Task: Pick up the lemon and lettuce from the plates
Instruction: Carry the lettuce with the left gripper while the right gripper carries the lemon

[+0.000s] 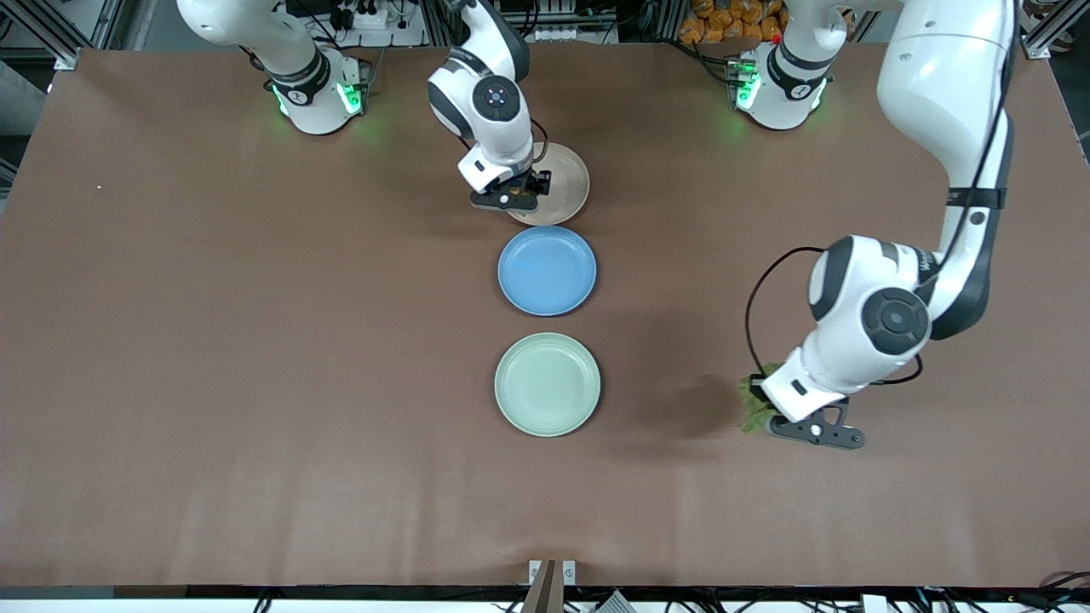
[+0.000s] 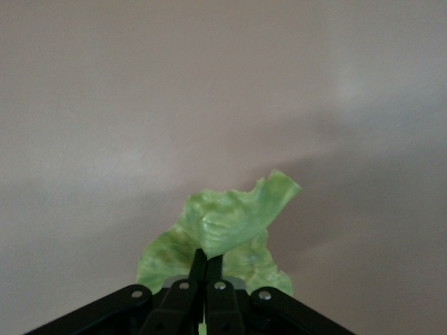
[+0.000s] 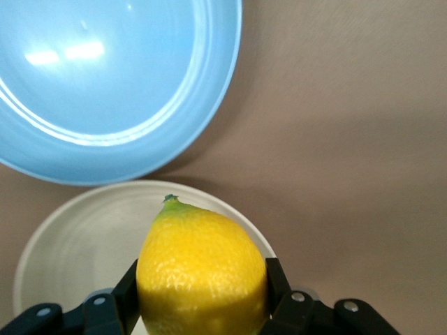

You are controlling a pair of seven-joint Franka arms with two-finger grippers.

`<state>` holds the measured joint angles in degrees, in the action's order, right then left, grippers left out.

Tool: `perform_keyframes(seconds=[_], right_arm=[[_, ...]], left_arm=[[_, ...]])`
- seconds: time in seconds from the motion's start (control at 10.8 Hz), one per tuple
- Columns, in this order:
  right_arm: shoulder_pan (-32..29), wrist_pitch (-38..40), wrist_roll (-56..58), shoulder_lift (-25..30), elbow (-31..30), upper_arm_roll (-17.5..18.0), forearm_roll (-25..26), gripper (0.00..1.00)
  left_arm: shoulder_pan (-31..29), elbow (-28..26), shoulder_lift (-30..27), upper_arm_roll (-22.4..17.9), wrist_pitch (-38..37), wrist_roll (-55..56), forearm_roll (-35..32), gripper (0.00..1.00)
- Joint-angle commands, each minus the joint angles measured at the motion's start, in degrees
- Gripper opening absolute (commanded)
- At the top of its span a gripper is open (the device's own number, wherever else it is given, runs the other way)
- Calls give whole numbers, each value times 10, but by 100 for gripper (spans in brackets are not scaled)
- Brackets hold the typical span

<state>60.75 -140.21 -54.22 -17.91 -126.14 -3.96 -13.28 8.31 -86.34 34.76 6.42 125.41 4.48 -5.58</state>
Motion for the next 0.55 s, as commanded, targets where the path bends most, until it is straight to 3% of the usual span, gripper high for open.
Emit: perform_keyframes(seconds=[0.0, 0.28, 0.46], right_arm=[[-14, 51, -5, 61, 4, -46, 4, 7], [-39, 64, 57, 53, 26, -113, 33, 7], [-107, 96, 149, 53, 41, -116, 33, 7]], left_arm=[[-31, -29, 20, 10, -3, -21, 7, 0], [-66, -34, 26, 10, -6, -22, 27, 0], [-68, -49, 36, 10, -6, -24, 56, 0]])
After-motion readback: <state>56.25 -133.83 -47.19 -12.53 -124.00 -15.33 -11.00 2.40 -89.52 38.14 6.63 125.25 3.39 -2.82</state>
